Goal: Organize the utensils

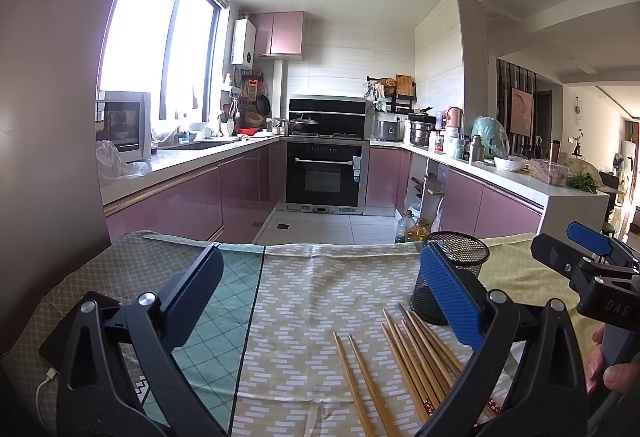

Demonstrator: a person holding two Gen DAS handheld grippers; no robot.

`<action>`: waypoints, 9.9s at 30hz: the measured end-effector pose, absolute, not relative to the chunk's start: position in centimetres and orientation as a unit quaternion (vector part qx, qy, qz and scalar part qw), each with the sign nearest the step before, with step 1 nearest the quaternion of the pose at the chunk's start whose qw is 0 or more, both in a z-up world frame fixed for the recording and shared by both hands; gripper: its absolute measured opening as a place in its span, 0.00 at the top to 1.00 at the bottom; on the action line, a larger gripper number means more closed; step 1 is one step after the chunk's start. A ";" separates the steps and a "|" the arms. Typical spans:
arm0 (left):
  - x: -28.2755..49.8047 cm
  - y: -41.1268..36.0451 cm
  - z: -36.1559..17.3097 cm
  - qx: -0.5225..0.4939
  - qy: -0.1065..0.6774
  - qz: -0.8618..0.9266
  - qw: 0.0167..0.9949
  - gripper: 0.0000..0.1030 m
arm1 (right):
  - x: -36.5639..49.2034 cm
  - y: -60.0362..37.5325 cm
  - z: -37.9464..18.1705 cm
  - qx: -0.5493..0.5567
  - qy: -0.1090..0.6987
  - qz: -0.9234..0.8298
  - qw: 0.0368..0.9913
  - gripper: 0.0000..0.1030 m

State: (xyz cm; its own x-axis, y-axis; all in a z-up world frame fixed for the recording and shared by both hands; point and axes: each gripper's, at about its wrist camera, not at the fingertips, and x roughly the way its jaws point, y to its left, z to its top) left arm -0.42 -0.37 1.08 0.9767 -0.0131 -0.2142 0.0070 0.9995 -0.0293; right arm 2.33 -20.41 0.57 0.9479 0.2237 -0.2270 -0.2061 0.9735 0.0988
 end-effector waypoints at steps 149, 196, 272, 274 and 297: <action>13.5 -4.8 10.6 -0.082 0.194 -0.279 0.937 0.93 | 14.3 -23.9 8.9 0.084 0.181 0.245 0.949 0.95; 9.3 -3.2 -1.9 0.012 0.329 -0.201 0.923 0.51 | 10.4 -20.2 -0.6 0.022 0.325 0.278 0.904 0.54; 8.0 -4.1 -9.6 0.033 0.441 -0.180 0.879 0.93 | 10.3 -15.5 -8.3 -0.015 0.423 0.267 0.866 0.94; 7.8 -4.1 -9.0 0.027 0.436 -0.188 0.880 0.93 | 9.9 -15.9 -7.5 -0.010 0.410 0.271 0.871 0.94; 6.7 -2.2 3.8 -0.050 0.293 -0.288 0.910 0.93 | 9.3 -21.8 1.8 0.055 0.267 0.274 0.922 0.94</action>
State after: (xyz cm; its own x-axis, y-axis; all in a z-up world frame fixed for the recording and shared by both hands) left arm 6.74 -2.25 3.79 0.6624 -0.5541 -0.5042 0.4951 0.8289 -0.2604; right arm 9.32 -21.83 1.82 0.7071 0.5357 -0.4615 -0.4765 0.8433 0.2487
